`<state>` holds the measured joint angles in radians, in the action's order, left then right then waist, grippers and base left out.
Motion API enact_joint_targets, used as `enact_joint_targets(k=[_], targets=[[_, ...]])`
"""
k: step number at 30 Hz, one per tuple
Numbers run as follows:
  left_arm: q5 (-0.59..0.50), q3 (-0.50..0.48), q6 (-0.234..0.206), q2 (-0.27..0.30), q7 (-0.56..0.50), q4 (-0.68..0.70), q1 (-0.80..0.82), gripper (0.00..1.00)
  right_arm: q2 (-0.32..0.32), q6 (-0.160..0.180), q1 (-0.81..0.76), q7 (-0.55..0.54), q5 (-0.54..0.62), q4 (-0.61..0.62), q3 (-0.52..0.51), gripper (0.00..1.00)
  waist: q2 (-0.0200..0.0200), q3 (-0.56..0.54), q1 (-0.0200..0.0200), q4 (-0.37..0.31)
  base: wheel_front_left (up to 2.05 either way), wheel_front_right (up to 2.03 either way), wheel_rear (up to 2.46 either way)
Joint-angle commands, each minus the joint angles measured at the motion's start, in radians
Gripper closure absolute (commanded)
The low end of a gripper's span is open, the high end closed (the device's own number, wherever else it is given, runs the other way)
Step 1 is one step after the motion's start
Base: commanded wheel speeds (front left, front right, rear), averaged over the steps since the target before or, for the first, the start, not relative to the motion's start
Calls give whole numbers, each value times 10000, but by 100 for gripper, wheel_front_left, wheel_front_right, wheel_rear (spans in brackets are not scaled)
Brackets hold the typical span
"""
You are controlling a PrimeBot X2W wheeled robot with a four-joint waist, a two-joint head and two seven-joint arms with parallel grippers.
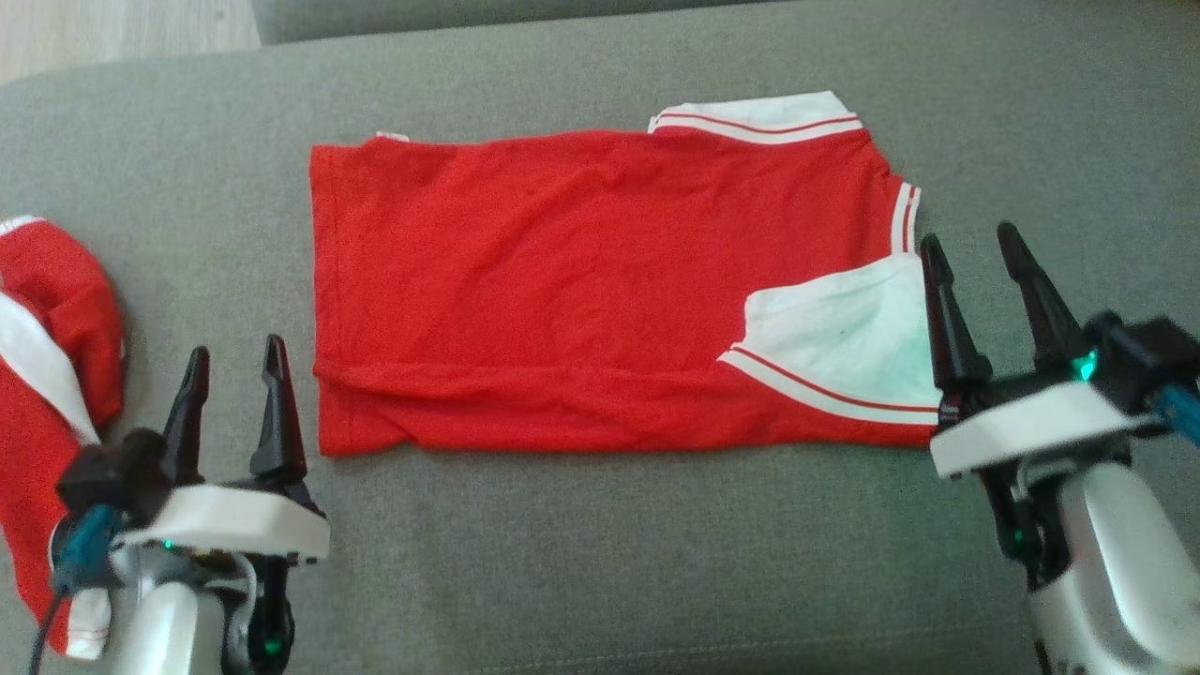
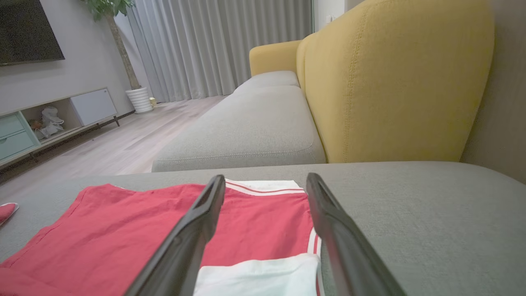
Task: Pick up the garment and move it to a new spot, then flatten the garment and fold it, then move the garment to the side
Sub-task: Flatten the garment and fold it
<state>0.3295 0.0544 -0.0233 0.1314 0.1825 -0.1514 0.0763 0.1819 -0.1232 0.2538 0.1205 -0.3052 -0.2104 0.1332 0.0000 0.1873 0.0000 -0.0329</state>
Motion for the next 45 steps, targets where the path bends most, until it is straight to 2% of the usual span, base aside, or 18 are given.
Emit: enact_joint_targets(k=[1, 11, 28, 32, 40, 45], targets=[[-359, -269, -192, 105, 352, 655, 37, 0, -172, -75, -309, 36, 355, 772, -70, 0, 0, -207, 0, -8, 0, 0, 0], [-1182, 296, -558, 82, 544, 1455, -1097, 0, -830, -75, -2159, -756, 869, 2313, -569, 0, 0, -755, 0, -12, 0, 0, 0], [-1076, 501, -645, 76, 359, 1220, -1261, 0, -1015, -75, -2487, -1368, 704, 2551, -669, 0, 0, -773, 0, -16, 0, 0, 0], [-777, 583, -335, 78, 243, 756, -967, 0, -1015, -75, -2225, -1505, 697, 2041, -890, 0, 0, -588, 0, -9, 0, 0, 0], [123, 835, 623, -85, -253, -1188, 152, 0, -810, -75, -1592, -2314, 684, -53, -1461, 0, 0, -84, 0, 172, 0, 0, 0], [697, 808, 969, -106, -787, -2544, 766, 0, -872, -75, -1347, -2618, 648, -733, -1563, 0, 0, 212, 0, 222, 0, 0, 0]])
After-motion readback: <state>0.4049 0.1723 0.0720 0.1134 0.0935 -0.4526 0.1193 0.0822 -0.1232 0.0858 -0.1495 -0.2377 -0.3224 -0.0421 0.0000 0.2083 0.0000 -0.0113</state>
